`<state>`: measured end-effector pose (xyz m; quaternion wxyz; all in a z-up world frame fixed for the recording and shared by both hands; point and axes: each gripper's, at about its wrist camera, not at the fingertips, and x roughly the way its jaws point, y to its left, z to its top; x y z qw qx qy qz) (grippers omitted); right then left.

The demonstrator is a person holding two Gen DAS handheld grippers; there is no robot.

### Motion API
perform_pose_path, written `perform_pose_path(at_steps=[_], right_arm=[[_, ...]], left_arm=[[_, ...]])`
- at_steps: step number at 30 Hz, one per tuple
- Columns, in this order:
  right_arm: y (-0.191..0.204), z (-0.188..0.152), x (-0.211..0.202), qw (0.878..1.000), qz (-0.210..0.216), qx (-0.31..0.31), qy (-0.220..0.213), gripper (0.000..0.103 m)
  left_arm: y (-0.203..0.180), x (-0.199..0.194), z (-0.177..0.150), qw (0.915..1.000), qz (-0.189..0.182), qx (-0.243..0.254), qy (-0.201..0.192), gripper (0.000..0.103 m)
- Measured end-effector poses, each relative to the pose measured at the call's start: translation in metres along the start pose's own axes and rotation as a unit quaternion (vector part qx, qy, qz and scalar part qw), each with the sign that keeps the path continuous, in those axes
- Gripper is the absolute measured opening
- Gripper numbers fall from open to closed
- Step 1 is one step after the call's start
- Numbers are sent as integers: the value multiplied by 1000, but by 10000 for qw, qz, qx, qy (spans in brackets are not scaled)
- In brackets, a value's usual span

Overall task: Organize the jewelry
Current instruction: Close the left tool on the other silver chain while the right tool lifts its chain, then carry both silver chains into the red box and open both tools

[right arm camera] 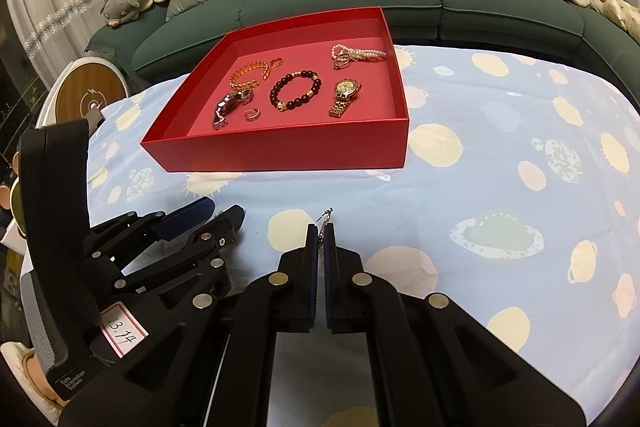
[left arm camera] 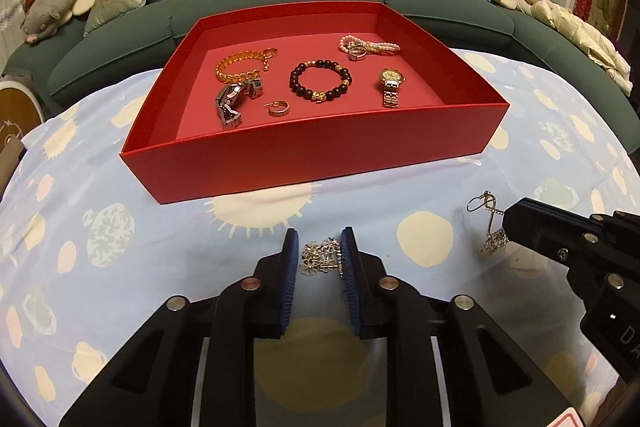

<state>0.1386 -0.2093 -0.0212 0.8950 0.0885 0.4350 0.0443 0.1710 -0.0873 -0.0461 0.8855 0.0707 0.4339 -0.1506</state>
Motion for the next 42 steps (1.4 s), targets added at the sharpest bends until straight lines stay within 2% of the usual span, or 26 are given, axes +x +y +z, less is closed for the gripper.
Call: perform_pose_path(at_steps=[8, 11, 20, 28, 34, 42], right_arm=[[-2, 4, -6, 9999, 48, 65, -92, 2], [-1, 6, -9, 9999, 71, 77, -135, 2], [1, 9, -17, 9996, 121, 102, -227, 2], [2, 12, -24, 9992, 172, 131, -341, 2], [3, 16, -34, 9986, 228, 143, -466, 2], [4, 23, -42, 9978, 261, 139, -598, 2]], left_arm=[[-2, -7, 1, 10000, -71, -23, 8, 14], [-2, -11, 2, 9999, -93, -38, -1, 9], [3, -27, 4, 9998, -136, -104, -110, 9], [34, -54, 1, 9989, -98, -371, -251, 9], [66, -76, 6, 9959, -26, -782, -455, 9], [80, -87, 14, 9939, -24, -931, -586, 9]])
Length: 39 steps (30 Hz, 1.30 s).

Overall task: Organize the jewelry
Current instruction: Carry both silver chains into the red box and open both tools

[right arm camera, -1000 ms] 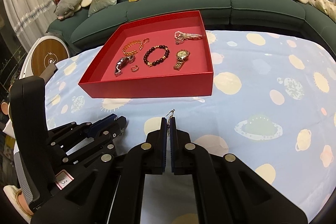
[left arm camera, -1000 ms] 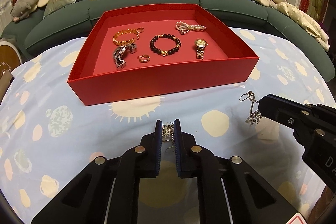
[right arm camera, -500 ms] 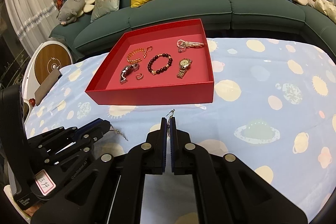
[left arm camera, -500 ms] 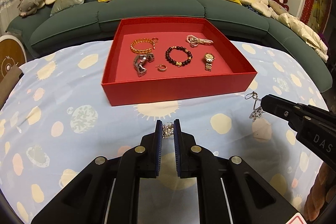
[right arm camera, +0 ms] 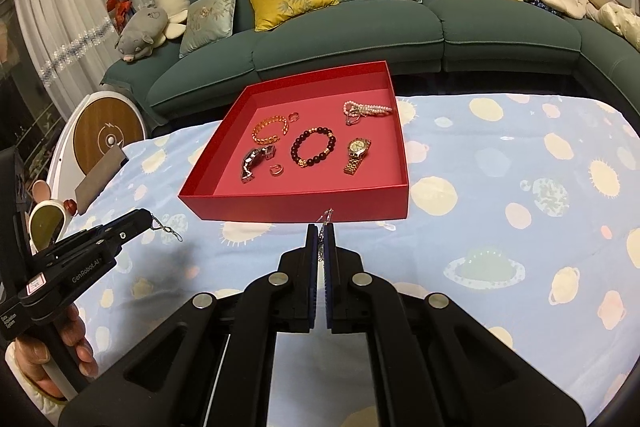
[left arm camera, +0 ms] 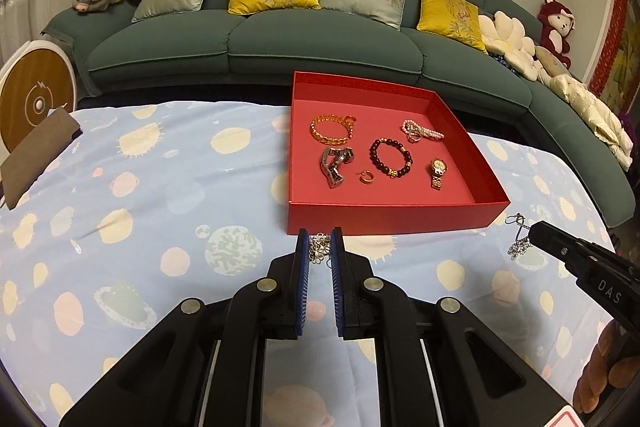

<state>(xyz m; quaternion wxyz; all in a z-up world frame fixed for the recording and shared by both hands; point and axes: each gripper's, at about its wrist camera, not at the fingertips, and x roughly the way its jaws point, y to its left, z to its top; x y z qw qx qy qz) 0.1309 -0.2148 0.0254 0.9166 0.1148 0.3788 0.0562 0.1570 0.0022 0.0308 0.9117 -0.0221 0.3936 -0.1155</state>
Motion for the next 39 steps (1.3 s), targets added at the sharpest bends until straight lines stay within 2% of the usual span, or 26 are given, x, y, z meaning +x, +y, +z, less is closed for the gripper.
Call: perform_pose_path(at_steps=[5, 11, 18, 24, 39], right_arm=[[2, 11, -2, 9999, 12, -57, -113, 2], [5, 39, -3, 9994, 76, -97, -326, 2], [3, 78, 8, 9986, 72, -152, -505, 2], [-1, 103, 34, 9989, 108, -37, -463, 2], [-8, 113, 95, 9998, 22, 98, -180, 2]], left_arm=[[-1, -4, 8, 9999, 15, 67, -100, 9], [-4, -3, 37, 9996, 38, 93, -264, 9], [-7, 18, 78, 9996, 76, 30, -256, 9], [-12, 45, 101, 9994, 198, 55, -261, 9], [-13, 98, 107, 9996, 279, 42, -9, 9]])
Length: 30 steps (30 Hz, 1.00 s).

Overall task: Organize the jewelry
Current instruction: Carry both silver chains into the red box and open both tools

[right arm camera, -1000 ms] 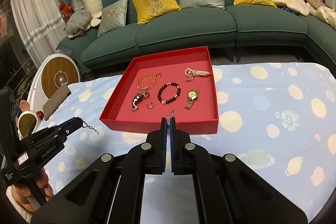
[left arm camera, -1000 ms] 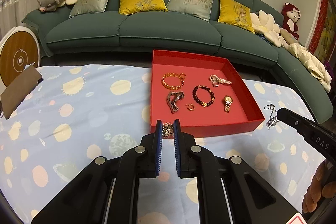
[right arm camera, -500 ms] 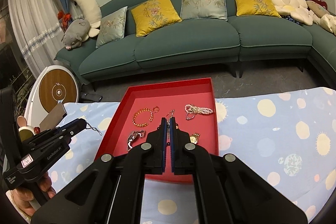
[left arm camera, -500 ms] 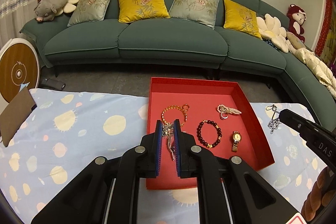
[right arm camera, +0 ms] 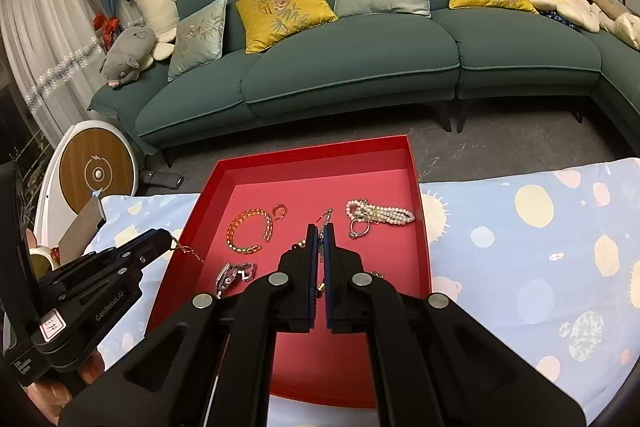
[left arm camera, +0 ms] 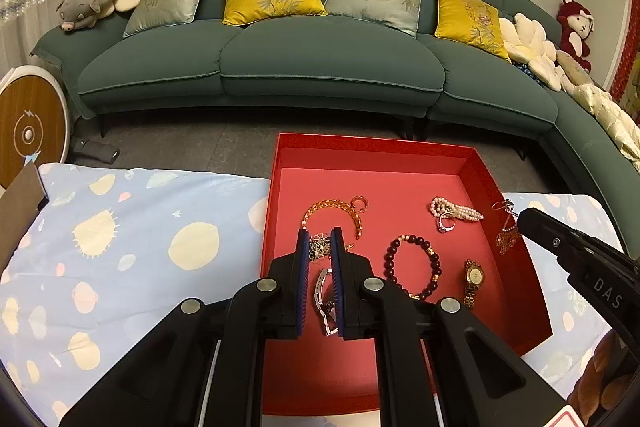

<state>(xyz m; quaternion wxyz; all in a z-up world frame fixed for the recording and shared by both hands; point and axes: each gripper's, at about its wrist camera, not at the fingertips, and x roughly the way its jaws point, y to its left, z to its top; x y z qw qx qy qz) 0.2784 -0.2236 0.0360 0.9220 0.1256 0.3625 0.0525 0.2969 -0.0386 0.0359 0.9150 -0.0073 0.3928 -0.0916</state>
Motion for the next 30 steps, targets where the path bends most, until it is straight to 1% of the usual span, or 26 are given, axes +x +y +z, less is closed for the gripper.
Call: perform_pose_path(at_steps=[15, 21, 25, 30], right_arm=[[1, 0, 31, 9997, -106, -144, 161, 2], [2, -2, 43, 9995, -143, -167, 230, 2], [2, -3, 48, 9995, -150, -145, 244, 2], [2, -4, 52, 9994, -184, -157, 262, 2]], left_arm=[[4, 26, -2, 9999, 79, -57, 136, 9], [7, 33, -3, 9996, 174, -66, 192, 9], [8, 36, -4, 9995, 258, 20, 179, 9], [8, 39, -5, 9994, 285, -9, 204, 9]])
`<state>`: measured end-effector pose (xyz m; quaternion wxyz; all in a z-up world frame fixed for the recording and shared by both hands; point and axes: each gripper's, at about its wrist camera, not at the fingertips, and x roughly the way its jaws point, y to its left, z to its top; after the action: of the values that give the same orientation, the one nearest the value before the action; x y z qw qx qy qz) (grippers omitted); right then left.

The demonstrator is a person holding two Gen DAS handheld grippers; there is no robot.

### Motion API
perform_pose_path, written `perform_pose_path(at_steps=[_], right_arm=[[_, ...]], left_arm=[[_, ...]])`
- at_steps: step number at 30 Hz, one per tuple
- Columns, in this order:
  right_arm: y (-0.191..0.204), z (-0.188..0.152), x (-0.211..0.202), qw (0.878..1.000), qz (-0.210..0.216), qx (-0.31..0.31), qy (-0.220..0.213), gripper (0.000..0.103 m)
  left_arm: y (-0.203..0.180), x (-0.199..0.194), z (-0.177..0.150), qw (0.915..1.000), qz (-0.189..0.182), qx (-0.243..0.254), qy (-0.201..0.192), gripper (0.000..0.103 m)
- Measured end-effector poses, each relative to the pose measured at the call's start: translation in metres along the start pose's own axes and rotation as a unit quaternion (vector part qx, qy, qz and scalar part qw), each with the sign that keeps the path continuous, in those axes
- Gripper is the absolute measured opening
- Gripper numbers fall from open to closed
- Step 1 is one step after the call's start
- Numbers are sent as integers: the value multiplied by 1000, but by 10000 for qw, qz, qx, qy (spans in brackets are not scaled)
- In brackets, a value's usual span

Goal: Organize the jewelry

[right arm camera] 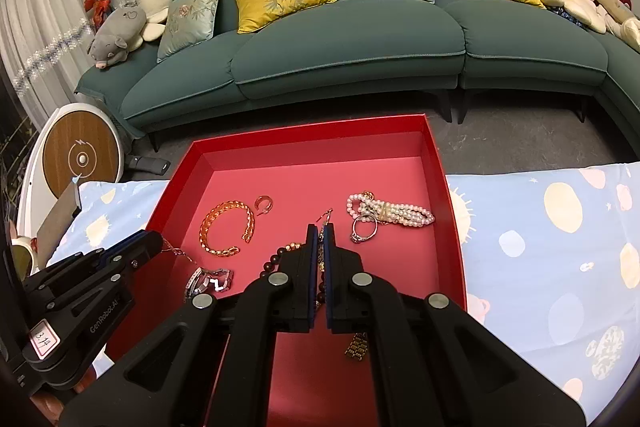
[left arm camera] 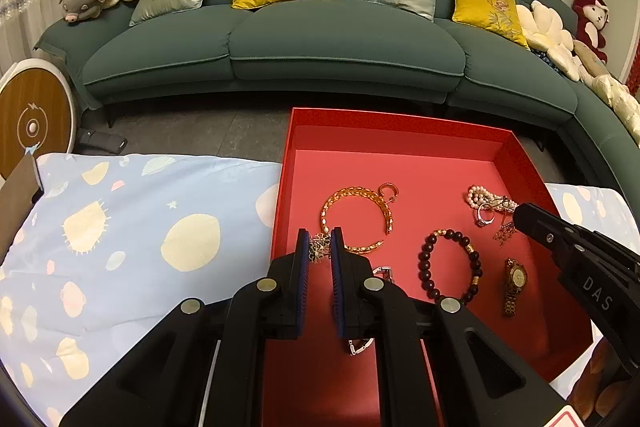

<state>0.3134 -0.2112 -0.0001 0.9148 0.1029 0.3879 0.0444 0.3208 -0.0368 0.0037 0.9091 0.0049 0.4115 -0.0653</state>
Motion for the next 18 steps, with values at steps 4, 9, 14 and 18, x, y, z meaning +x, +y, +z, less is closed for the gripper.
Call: perform_pose_path(at_steps=[4, 9, 14, 18], right_arm=[[0, 1, 2, 10000, 14, -15, 9, 3], [1, -1, 0, 10000, -2, -49, -38, 5], [1, 0, -10, 9999, 6, -2, -140, 5], [0, -1, -24, 9998, -32, -38, -188, 5]], left_arm=[[-3, 1, 0, 10000, 17, 19, -32, 10], [-3, 0, 0, 10000, 27, -29, -45, 13], [4, -9, 2, 9999, -22, -139, -98, 13], [5, -28, 0, 9996, 50, -32, -278, 13]])
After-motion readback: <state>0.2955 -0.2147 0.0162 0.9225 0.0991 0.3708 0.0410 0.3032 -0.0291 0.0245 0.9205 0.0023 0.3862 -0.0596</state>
